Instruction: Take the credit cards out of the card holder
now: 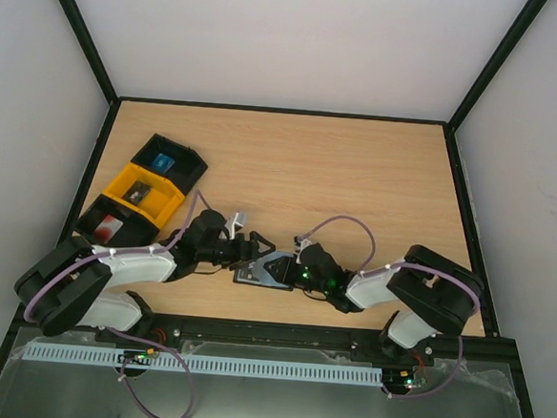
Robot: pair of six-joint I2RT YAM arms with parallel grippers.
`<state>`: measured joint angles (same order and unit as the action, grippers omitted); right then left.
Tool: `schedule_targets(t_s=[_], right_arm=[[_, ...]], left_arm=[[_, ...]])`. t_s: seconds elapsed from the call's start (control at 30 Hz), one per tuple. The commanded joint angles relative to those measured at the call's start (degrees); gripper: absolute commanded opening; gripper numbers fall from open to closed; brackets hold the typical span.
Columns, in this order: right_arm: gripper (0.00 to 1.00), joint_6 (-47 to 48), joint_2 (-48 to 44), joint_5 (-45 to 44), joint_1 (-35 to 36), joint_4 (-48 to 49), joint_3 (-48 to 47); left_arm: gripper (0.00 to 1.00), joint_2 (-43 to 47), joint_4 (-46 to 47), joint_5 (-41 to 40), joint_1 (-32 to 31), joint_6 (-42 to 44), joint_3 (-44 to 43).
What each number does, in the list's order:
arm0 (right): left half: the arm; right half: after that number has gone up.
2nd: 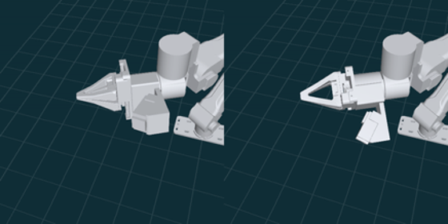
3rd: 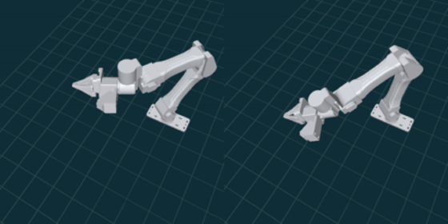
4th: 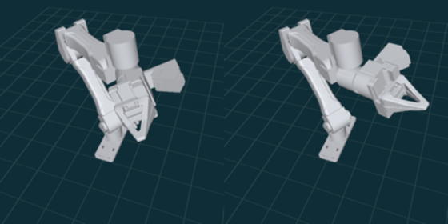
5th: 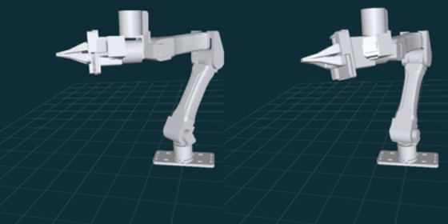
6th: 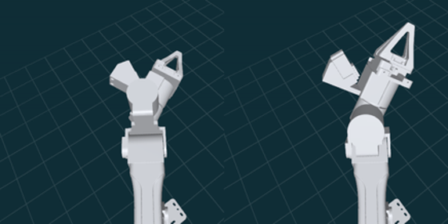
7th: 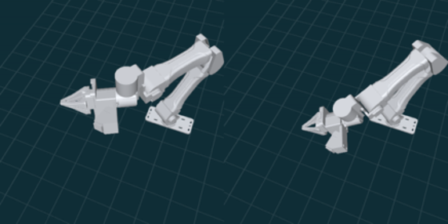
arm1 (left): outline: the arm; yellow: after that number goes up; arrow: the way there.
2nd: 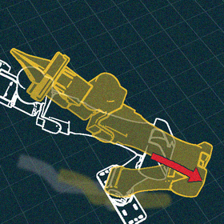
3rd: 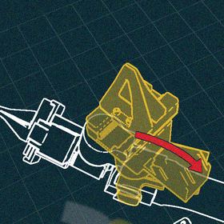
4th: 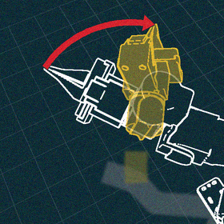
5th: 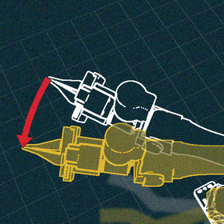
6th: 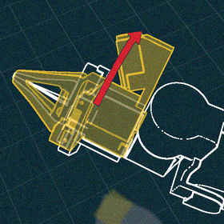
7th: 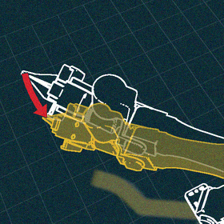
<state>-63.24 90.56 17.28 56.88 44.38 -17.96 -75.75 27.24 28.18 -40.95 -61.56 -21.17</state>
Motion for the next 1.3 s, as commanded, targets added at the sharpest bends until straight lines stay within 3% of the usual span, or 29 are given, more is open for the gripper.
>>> schedule_targets(t_s=[0.0, 0.37, 0.6, 0.77, 0.93, 1.27], right_arm=[[0.29, 0.97, -5.70, -4.92, 0.37, -6.06, 1.82], [0.35, 1.81, -28.46, -15.39, 0.35, -21.87, 6.55], [0.35, 1.31, -36.04, -16.10, 0.42, -24.71, 6.88], [0.33, 1.19, -34.97, -14.94, 0.41, -23.36, 5.78], [0.29, 0.95, -30.57, -12.71, 0.42, -20.12, 4.26], [0.26, 1.37, -17.54, -7.89, 1.29, -14.80, -1.21]], left_arm=[[0.91, -1.05, 1.91, -1.02, -1.78, -0.84, -2.40], [0.90, -5.74, 4.08, -1.50, -5.37, -1.48, -6.14], [0.80, -1.85, -4.71, -6.61, -4.38, 2.70, -5.78], [0.60, 1.64, -8.27, -8.92, -1.54, 3.65, -3.47], [0.48, 3.09, -11.39, -9.23, 2.15, 6.12, -1.69], [0.36, 1.39, -11.78, -8.21, 5.44, 9.53, 0.95]])
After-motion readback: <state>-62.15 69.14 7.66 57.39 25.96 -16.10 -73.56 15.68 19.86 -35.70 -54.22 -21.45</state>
